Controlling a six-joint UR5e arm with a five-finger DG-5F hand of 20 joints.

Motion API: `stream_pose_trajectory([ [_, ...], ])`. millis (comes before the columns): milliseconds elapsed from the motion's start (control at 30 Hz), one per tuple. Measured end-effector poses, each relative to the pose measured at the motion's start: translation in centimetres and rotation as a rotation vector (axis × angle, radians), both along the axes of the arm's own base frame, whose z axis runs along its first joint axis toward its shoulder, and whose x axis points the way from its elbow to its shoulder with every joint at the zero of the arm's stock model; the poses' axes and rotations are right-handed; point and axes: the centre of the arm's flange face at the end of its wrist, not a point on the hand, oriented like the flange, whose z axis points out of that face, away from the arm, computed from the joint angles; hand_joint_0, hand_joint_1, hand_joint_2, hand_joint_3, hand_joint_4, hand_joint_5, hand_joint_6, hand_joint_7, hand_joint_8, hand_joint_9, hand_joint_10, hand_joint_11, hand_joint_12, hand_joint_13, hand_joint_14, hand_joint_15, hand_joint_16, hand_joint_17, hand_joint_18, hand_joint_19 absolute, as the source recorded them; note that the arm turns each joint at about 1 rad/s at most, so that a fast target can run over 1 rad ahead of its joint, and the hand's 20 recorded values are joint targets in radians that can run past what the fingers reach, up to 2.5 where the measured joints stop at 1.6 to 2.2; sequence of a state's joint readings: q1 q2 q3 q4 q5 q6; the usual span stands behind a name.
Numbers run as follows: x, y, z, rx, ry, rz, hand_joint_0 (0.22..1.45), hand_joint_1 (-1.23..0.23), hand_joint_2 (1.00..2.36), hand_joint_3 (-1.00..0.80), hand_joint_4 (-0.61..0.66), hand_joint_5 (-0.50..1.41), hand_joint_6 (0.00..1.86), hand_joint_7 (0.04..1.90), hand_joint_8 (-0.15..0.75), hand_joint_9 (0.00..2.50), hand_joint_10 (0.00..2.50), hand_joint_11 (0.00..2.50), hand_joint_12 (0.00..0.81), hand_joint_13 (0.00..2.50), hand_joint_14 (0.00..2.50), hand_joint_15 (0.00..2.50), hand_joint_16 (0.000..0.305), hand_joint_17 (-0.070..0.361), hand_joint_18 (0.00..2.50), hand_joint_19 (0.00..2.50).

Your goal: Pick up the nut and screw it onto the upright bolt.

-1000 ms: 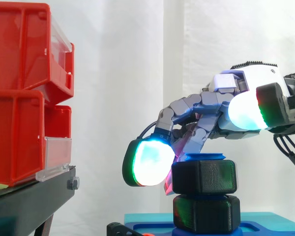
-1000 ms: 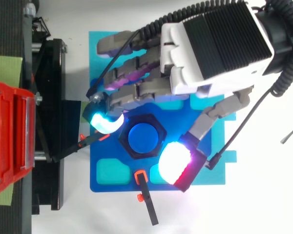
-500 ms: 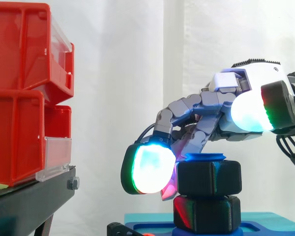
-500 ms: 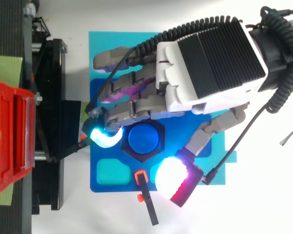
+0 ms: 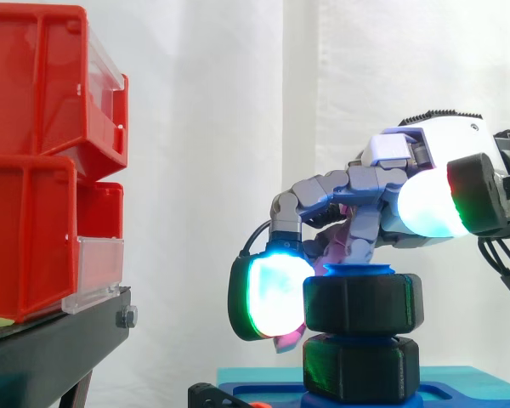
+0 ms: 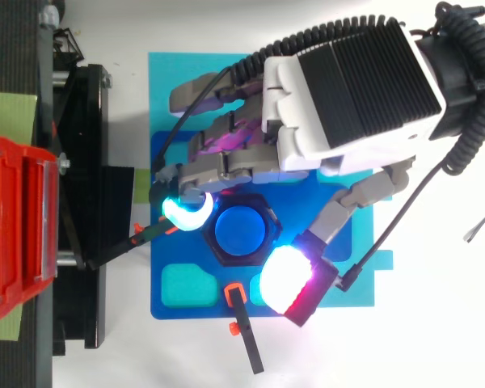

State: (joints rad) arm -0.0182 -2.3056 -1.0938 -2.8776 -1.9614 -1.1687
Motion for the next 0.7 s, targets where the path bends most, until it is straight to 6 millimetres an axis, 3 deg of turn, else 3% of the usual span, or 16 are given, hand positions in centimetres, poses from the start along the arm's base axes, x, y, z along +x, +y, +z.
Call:
stream_pose_trajectory([
  [100, -0.1, -0.5, 0.0, 0.0, 0.001, -0.004, 0.51, -0.33, 1.0, -0.5, -0.1, 0.0, 0.51, 1.19, 0.277, 1.45, 0.01, 0.32, 0.328, 0.89, 0.0, 0.13, 0.03, 0.067, 0.44, 0.09],
  [300, -0.4, -1.8, 0.0, -0.001, 0.001, -0.005, 0.51, -0.34, 1.0, -0.5, 0.19, 0.05, 0.5, 1.04, 0.262, 1.64, 0.01, 0.4, 0.322, 1.03, 0.01, 0.18, 0.028, 0.063, 0.58, 0.16],
  [433, -0.7, -2.7, 0.0, -0.006, 0.003, -0.001, 0.52, -0.34, 1.0, -0.5, 0.26, 0.06, 0.5, 1.08, 0.242, 1.76, 0.01, 0.5, 0.318, 1.11, 0.01, 0.2, 0.027, 0.061, 0.66, 0.2],
  [700, -1.6, -4.4, -0.5, -0.037, 0.034, -0.008, 0.52, -0.34, 1.0, -0.5, 0.21, 0.08, 0.52, 1.22, 0.188, 2.01, 0.02, 0.73, 0.288, 1.25, 0.01, 0.24, 0.026, 0.058, 0.85, 0.31],
])
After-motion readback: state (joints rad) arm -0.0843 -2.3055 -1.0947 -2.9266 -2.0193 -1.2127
